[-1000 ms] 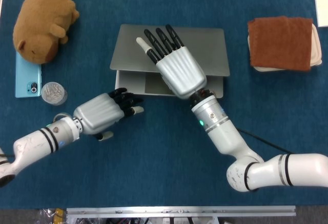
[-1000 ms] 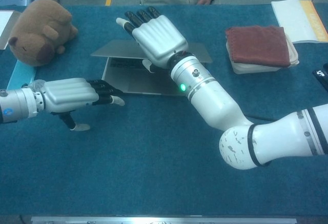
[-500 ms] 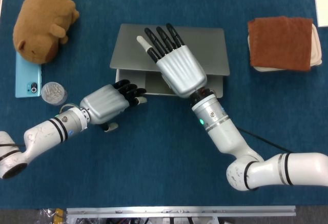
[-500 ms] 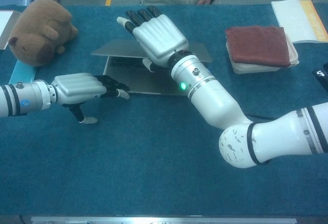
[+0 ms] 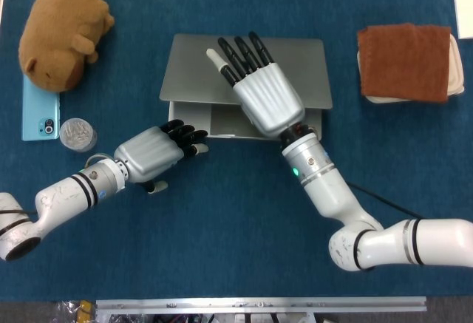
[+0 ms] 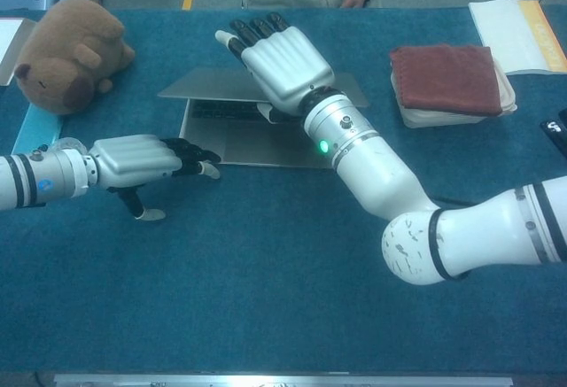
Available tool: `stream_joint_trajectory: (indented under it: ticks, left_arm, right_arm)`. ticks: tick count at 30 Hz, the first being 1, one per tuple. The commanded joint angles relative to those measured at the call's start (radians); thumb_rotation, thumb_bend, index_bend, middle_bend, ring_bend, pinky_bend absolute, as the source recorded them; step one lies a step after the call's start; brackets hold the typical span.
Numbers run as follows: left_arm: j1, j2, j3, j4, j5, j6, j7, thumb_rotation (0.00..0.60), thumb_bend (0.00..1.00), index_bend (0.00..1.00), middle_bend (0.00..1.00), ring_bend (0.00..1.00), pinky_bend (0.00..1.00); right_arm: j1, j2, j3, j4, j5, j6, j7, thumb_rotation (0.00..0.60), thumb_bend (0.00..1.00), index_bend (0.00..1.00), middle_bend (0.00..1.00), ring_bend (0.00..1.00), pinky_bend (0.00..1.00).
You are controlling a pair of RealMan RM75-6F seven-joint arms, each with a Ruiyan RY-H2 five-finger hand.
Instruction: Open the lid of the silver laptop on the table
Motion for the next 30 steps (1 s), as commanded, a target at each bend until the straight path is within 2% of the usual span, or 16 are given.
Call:
stream_joint_trajectory:
  ticks: [1, 11, 30]
  left_arm:
    - [-0.001, 0.000, 0.002, 0.000, -0.001, 0.001, 0.001, 0.600, 0.29, 0.00, 0.00, 0.00, 0.00]
    - [-0.006, -0.001, 0.007, -0.004, -0.007, 0.005, 0.004, 0.600, 0.29, 0.00, 0.00, 0.00, 0.00]
    - [-0.012, -0.007, 0.005, -0.015, -0.026, 0.005, 0.034, 0.600, 0.29, 0.00, 0.00, 0.00, 0.00]
  right_arm:
    - [0.002, 0.001, 0.003, 0.005, 0.001, 0.001, 0.003, 0.600, 0.32, 0.00, 0.00, 0.00, 0.03]
    - [0.012, 0.028, 0.038, 0.010, 0.002, 0.012, 0.014, 0.600, 0.32, 0.00, 0.00, 0.00, 0.03]
    - [0.086, 0.100, 0.153, 0.092, 0.056, -0.012, 0.046, 0.600, 0.32, 0.00, 0.00, 0.00, 0.03]
